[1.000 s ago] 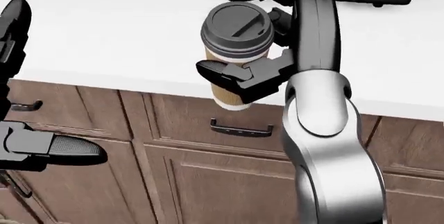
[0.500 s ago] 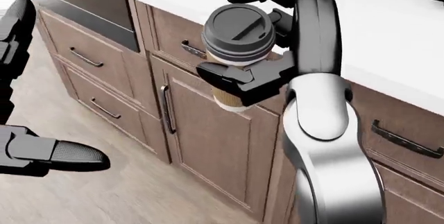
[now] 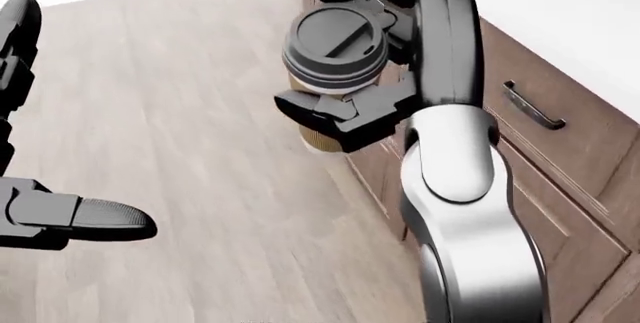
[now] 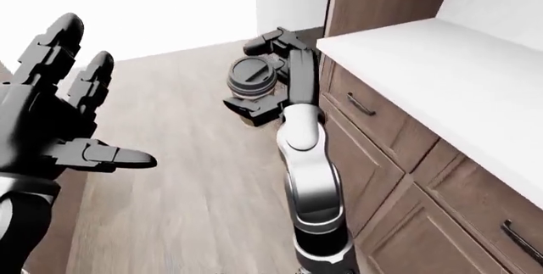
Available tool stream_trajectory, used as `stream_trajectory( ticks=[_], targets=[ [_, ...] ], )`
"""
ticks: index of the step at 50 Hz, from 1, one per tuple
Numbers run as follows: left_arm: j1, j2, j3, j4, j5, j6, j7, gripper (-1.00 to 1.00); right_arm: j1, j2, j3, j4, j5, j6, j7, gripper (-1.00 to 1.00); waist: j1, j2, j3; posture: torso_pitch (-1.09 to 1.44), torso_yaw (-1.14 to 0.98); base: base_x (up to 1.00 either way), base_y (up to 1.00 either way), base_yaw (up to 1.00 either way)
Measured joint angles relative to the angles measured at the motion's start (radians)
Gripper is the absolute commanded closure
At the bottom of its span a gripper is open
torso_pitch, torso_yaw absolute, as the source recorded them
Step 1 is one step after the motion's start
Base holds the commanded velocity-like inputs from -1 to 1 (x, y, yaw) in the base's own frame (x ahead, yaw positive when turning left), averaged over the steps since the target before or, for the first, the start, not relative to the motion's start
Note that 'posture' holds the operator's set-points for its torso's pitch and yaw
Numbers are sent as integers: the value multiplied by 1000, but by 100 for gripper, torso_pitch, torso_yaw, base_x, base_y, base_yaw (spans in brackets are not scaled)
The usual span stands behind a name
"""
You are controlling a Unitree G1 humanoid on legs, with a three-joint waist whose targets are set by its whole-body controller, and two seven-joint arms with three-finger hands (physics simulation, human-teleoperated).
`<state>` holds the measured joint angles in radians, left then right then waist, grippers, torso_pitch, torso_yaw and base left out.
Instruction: Move the drinks to the dining counter.
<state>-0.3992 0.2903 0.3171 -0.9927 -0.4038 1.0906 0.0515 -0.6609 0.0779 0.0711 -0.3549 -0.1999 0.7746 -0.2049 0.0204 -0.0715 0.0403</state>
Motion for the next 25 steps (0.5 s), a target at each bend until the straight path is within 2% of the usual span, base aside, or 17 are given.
stream_trajectory(
  ticks=[1, 2, 4, 5, 11, 13, 15, 17, 20, 25],
  targets=[
    [5, -8, -10, 2, -1, -2, -4, -100, 8, -5, -6, -4, -2, -1, -1, 100, -7, 10, 3, 0, 0, 12, 0, 100],
    [11, -7, -16, 3, -3, 2, -9, -100, 16, -4, -13, -1, -5, 1, -3, 100, -4, 8, 8, 0, 0, 11, 0, 100],
    [9, -5, -14, 0, -7, 13, -14, -100, 22, -5, -18, 6, -10, 8, -6, 100, 3, 8, 6, 0, 0, 11, 0, 100],
    [6, -4, -12, 0, -6, 15, -14, -100, 20, -5, -18, 10, -11, 10, -5, 100, 3, 17, 4, 0, 0, 11, 0, 100],
    [-3, -7, -22, -4, 9, -5, -17, -100, 10, -6, -15, -9, -13, 8, -2, 100, -11, 104, 5, 0, 0, 11, 0, 100],
    [-7, -6, -16, -7, 9, -3, -19, -100, 3, -4, -14, -14, -14, 8, -1, 100, -7, 144, -3, 0, 0, 11, 0, 100],
    [-1, -7, -5, 0, 13, 7, -17, -100, 11, 4, -1, -12, -13, 7, 1, 100, 9, 136, 14, 0, 0, 11, 0, 100],
    [8, -7, 4, 4, 20, 22, -11, -100, 19, 8, 15, 6, -5, 14, 9, 100, 25, 134, 6, 0, 0, 13, 0, 100],
    [-1, -7, 3, -4, 21, 23, -11, -100, 18, 7, 12, 3, -2, 19, 14, 100, 30, 101, -3, 0, 0, 11, 0, 100],
    [4, -8, -4, -11, 21, 5, -15, -100, 9, 4, 1, -17, -7, 1, 10, 100, 14, 47, 14, 0, 0, 12, 0, 100]
  ],
)
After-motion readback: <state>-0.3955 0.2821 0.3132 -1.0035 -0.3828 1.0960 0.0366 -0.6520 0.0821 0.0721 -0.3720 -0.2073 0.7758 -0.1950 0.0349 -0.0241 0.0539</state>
